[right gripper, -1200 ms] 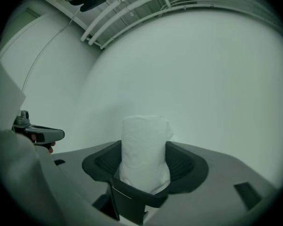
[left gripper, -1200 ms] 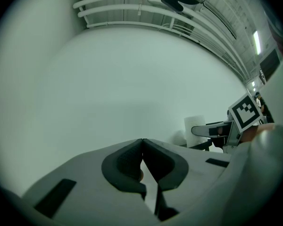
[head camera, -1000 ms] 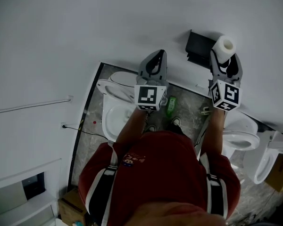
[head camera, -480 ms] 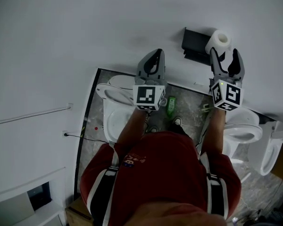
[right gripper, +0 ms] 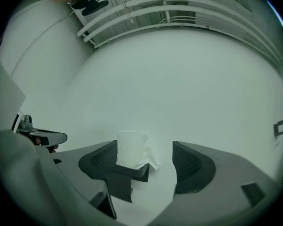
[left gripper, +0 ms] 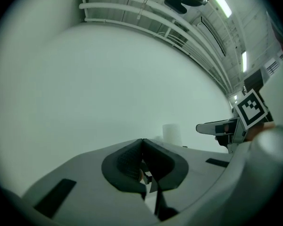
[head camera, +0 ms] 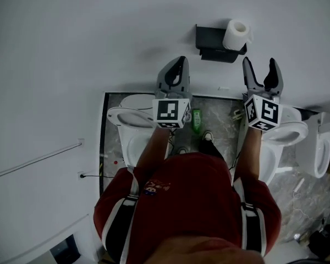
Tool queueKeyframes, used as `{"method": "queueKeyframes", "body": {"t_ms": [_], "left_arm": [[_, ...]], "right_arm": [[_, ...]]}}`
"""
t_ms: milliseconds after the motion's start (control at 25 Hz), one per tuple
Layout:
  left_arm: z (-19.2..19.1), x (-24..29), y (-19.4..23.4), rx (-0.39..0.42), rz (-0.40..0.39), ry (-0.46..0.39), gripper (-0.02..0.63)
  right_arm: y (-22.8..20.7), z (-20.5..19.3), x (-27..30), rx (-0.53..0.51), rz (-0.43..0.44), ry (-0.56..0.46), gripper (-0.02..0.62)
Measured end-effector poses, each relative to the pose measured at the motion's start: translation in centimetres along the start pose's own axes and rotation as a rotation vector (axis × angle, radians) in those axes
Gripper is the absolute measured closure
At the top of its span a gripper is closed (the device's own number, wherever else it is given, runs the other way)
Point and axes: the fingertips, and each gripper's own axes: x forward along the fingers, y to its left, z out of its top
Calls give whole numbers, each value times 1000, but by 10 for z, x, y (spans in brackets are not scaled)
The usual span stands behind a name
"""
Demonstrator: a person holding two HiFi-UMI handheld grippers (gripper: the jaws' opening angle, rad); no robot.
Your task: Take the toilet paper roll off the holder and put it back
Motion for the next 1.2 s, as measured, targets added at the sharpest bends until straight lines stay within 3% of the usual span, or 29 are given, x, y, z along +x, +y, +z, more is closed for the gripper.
{"method": "queueKeyframes", "body": {"t_ms": [400, 800, 1000, 1200], "left_arm": [[-10, -6, -42, -15, -145, 19, 588], [-8, -9, -67, -8, -196, 18, 588], [-9, -6, -73, -2, -201, 24, 588], [-5, 0, -79, 1, -212, 17, 588]], "right_arm": [[-26, -18, -68, -7, -157, 51, 238], [-40, -20, -94, 0, -205, 54, 247], [-42, -21, -97, 8, -205, 51, 294], [-48, -15, -97, 27, -214, 11, 391]]}}
